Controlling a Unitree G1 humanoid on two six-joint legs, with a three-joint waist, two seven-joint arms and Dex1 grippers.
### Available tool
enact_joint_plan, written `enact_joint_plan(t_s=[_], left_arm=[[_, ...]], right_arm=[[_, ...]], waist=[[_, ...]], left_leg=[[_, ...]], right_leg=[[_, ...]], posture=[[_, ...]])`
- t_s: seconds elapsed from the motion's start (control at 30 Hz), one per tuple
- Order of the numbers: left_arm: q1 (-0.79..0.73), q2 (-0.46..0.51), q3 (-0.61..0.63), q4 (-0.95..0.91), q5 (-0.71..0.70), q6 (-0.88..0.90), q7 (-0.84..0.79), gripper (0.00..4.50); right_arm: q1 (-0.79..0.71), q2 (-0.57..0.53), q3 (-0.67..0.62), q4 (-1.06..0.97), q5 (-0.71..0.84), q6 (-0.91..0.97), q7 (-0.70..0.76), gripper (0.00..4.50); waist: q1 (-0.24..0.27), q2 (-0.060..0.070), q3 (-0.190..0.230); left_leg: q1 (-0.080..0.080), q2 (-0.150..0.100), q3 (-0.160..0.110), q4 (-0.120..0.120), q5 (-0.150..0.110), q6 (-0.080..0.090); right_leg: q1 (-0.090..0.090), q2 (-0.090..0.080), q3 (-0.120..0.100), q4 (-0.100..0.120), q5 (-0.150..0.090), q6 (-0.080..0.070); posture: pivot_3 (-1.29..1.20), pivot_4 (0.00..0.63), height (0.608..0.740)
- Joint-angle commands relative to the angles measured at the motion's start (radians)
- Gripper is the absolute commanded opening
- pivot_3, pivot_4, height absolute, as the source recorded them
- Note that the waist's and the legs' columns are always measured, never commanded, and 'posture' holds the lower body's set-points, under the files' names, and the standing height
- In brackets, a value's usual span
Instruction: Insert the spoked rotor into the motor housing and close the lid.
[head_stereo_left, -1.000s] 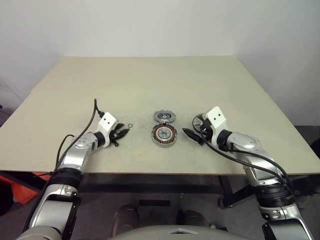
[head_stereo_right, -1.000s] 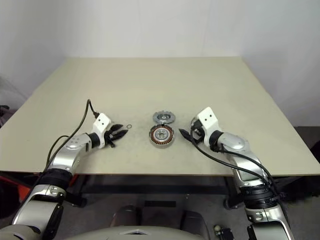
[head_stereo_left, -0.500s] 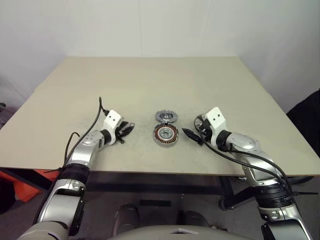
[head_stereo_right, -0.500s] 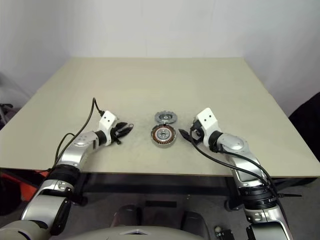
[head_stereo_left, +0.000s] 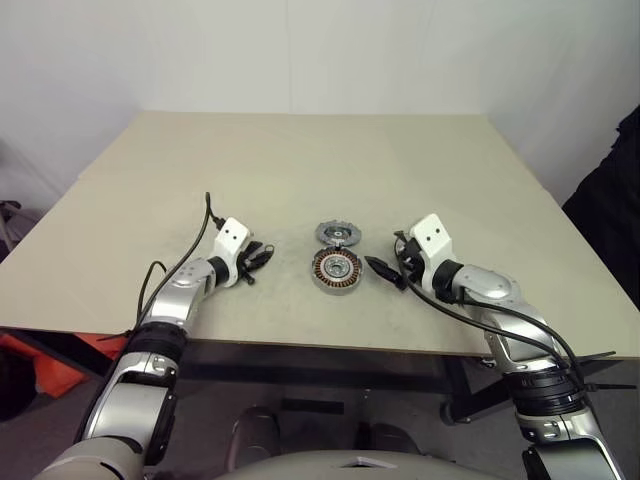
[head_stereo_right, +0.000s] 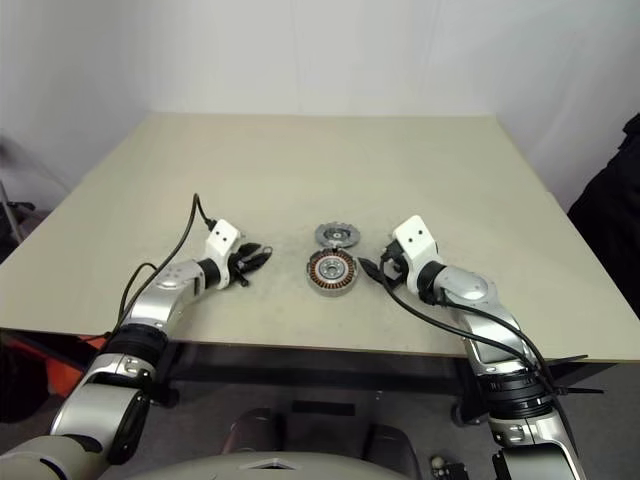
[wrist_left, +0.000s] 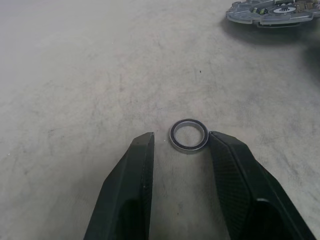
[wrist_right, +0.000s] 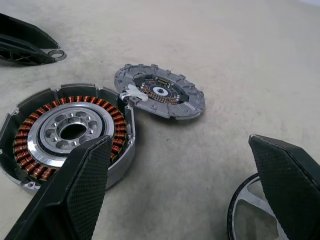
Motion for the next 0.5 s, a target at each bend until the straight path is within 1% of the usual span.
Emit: enact_joint_plan(t_s=[0.03,0.07,0.1,0.13,0.37,0.43,0.5], left_arm=[[-0.011,-0.010,-0.018,-0.001,0.003,0.016,-0.015,1.44],[-0.010,-0.009,-0.018,-0.002,0.005,0.016,-0.016,1.27],[-0.009,-0.007,-0.018,-0.004,0.006,0.017,-0.017,0.94],[-0.008,-0.006,-0.019,-0.005,0.008,0.018,-0.018,0.77],[0.001,0.004,-0.014,-0.014,0.002,0.016,-0.032,0.77],[0.005,-0.005,0.007,-0.048,-0.043,0.038,-0.064,0.77],[0.001,-0.024,0.051,-0.122,-0.153,0.112,-0.131,0.77]], right_arm=[[-0.012,0.003,0.001,-0.011,0.000,-0.020,-0.002,4.50],[-0.012,0.003,0.002,-0.012,0.000,-0.019,-0.002,4.50],[-0.012,0.004,0.002,-0.012,0.000,-0.019,-0.003,4.50],[-0.012,0.004,0.002,-0.013,0.000,-0.019,-0.003,4.50],[-0.010,0.007,0.009,-0.015,-0.006,-0.021,-0.007,4.50],[-0.009,0.006,0.011,-0.017,-0.005,-0.022,-0.007,4.50],[-0.001,-0.001,0.014,-0.027,-0.001,-0.020,0.002,4.50]], waist=[[0.000,0.000,0.000],[0.001,0.000,0.000],[0.001,0.000,0.000],[0.001,0.000,0.000],[0.000,0.000,0.000],[0.000,0.000,0.000],[0.000,0.000,0.000]], left_leg=[[0.000,0.000,0.000,0.000,0.000,0.000],[0.000,0.000,0.000,0.000,0.000,0.000],[0.000,0.000,0.000,0.000,0.000,0.000],[0.000,0.000,0.000,0.000,0.000,0.000],[0.000,0.000,0.000,0.000,0.000,0.000],[0.000,0.000,0.000,0.000,0.000,0.000],[0.000,0.000,0.000,-0.001,0.000,0.000]], right_leg=[[0.000,0.000,0.000,0.000,0.000,0.000],[0.000,0.000,0.000,0.000,0.000,0.000],[0.000,0.000,0.000,0.000,0.000,0.000],[0.000,0.000,0.000,0.000,0.000,0.000],[0.000,0.000,0.000,0.000,-0.002,0.003],[0.000,0.000,0.000,0.000,-0.002,0.003],[0.000,0.000,0.000,-0.001,0.000,0.000]], posture=[[0.00,0.000,0.740],[0.00,0.000,0.740],[0.00,0.000,0.740],[0.00,0.000,0.740],[0.00,0.000,0.740],[0.00,0.000,0.740],[0.00,0.000,0.740]])
